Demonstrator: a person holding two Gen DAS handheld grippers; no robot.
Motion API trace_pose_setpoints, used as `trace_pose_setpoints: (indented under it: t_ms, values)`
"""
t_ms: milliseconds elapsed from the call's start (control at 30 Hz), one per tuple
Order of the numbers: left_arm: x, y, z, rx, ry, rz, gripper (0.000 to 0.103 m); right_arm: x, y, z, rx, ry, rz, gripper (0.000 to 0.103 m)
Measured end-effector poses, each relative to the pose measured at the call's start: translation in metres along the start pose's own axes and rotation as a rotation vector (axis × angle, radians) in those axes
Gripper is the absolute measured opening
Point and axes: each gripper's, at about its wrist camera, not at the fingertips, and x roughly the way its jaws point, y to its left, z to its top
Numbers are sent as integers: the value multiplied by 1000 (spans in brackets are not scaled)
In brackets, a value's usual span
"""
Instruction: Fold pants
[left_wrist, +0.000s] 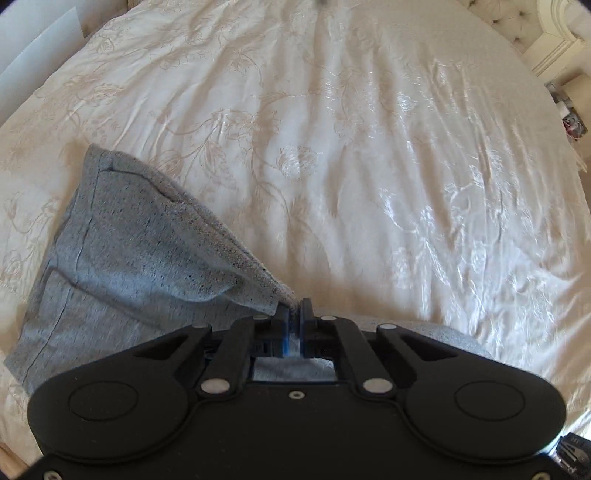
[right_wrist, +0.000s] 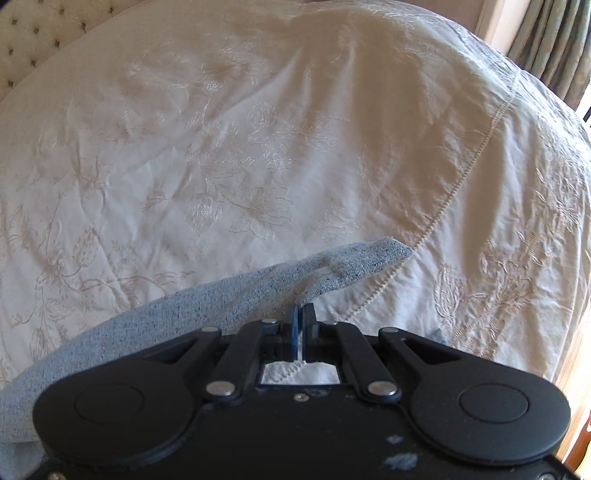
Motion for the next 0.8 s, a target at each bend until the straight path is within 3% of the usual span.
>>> trace_pose_setpoints:
  t_ms: [133,333,500,600,800]
  values:
    - [-18,15,-57,76,8,34,6,-23,-38,-36,33,25,-21,1]
    - [-2,39,-135,43,93,109,6,-7,-71,-88,51,109,-77,1]
    - [22,41,-173,38,113,216,6,19,-81,-119,-2,147,-102,1]
    - [35,41,-189,20,154,260,3,30,-85,-127,-23,162,-102,1]
    - [38,42,-212,31,163,320,3,31,-103,-135,8,176,-68,0]
